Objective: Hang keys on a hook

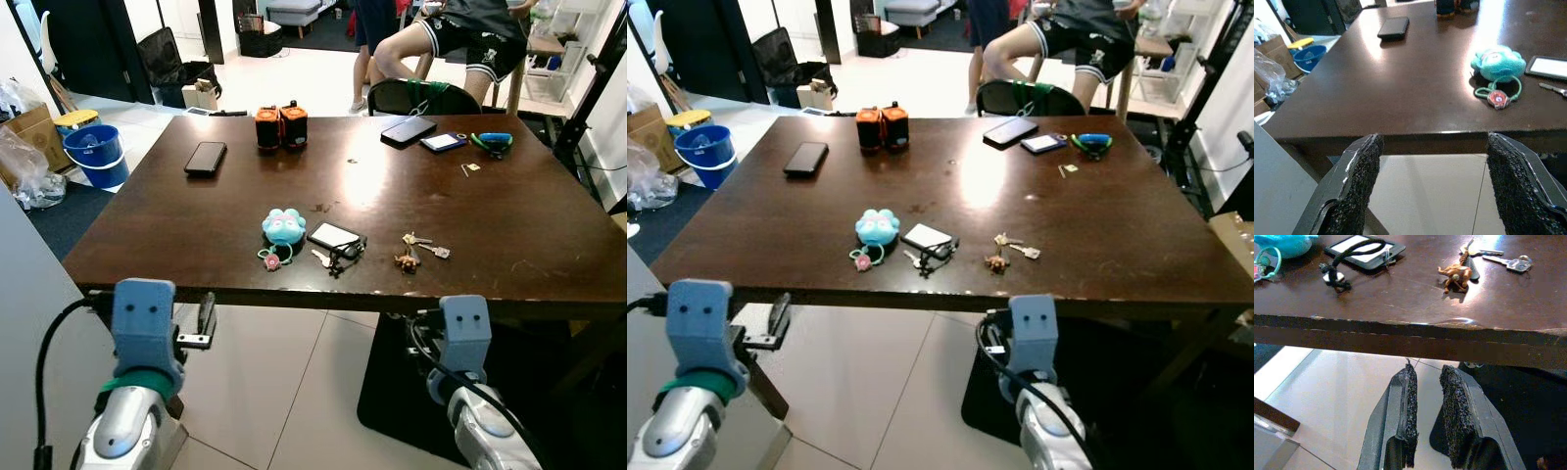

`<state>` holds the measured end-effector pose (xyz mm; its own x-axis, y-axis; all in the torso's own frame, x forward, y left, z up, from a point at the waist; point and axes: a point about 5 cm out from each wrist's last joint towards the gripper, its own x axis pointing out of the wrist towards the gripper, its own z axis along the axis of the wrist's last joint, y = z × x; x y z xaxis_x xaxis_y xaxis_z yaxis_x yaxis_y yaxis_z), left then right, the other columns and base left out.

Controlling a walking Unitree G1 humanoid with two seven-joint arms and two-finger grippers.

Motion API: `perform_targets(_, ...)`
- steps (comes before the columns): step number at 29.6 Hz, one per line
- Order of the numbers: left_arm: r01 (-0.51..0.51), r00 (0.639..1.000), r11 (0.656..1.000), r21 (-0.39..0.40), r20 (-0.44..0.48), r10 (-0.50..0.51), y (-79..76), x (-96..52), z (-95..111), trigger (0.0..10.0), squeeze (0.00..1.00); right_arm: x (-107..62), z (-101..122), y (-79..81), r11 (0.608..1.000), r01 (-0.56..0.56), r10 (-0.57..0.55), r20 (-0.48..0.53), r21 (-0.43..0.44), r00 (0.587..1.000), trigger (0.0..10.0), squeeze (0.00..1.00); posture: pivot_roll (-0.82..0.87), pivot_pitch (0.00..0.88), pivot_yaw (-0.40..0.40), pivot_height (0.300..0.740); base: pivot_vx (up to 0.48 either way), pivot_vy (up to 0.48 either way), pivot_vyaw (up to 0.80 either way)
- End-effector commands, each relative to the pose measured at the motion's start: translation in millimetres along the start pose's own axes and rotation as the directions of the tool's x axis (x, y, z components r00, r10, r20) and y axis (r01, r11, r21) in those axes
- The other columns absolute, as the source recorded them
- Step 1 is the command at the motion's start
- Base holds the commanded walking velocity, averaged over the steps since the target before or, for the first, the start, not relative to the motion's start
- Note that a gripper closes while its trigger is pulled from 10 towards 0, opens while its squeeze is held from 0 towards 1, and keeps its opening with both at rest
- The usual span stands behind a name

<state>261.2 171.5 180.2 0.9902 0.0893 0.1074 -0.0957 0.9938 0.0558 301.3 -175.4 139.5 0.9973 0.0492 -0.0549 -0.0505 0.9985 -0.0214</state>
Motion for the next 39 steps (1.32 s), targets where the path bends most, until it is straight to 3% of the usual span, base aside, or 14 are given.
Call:
perform_targets(1,0.002,1.0,1.0,0.01,-0.014,-0.002,2.5,-2.9,-1,10.0,0.0,-2.3,-6,1.6,1.0,-0.002,0.003,-0.028,0.017,1.0,10.0,0.0,-0.2,0.151,0.143,0.74,0.0,0.0,0.0)
perform_targets(12,0.023,1.0,0.999,-0.023,-0.011,-0.023,-3.7,-3.3,0,10.0,0.0,-1.6,-6,3.3,1.0,-0.008,0.009,-0.032,0.026,0.999,10.0,0.0,-0.21,0.158,0.147,0.74,0.0,0.0,0.0)
perform_targets(17,0.029,0.999,0.993,-0.114,-0.04,-0.034,-4.2,-5.4,0,10.0,0.0,-0.7,-5,1.9,1.0,-0.004,0.005,-0.034,0.026,0.999,10.0,0.0,-0.21,0.161,0.149,0.74,0.0,0.0,0.0)
perform_targets(21,0.033,0.999,0.998,-0.05,-0.007,-0.033,-3.3,-2.3,4,10.0,0.0,1.4,-5,3.0,1.0,-0.007,0.008,-0.036,0.023,0.999,10.0,0.0,-0.21,0.162,0.143,0.74,0.0,0.0,0.0)
perform_targets(28,0.046,0.999,0.999,-0.009,0.013,-0.045,-6.4,-2.3,4,10.0,0.0,2.4,-4,2.9,1.0,-0.012,0.012,-0.045,0.007,0.999,10.0,0.0,-0.2,0.168,0.139,0.74,0.0,0.0,0.0)
perform_targets(31,0.095,0.994,0.989,-0.117,-0.04,-0.1,-10.7,-5.2,-1,10.0,0.0,0.0,-3,1.7,0.997,0.0,0.002,-0.023,0.079,1.0,10.0,0.0,-0.2,0.159,0.164,0.74,0.0,0.0,0.0)
perform_targets(37,0.102,0.994,0.989,-0.107,-0.02,-0.104,-11.1,-3.8,1,10.0,0.0,-2.1,-1,-2.0,0.993,0.026,-0.025,-0.011,0.116,1.0,10.0,0.0,-0.18,0.143,0.17,0.74,0.0,0.0,0.0)
perform_targets(39,0.074,0.997,0.994,-0.08,0.0,-0.074,-9.6,-0.3,4,10.0,0.0,-2.6,6,-9.8,0.988,0.057,-0.061,0.022,0.143,0.998,10.0,0.0,-0.17,0.143,0.162,0.74,0.0,0.0,0.0)
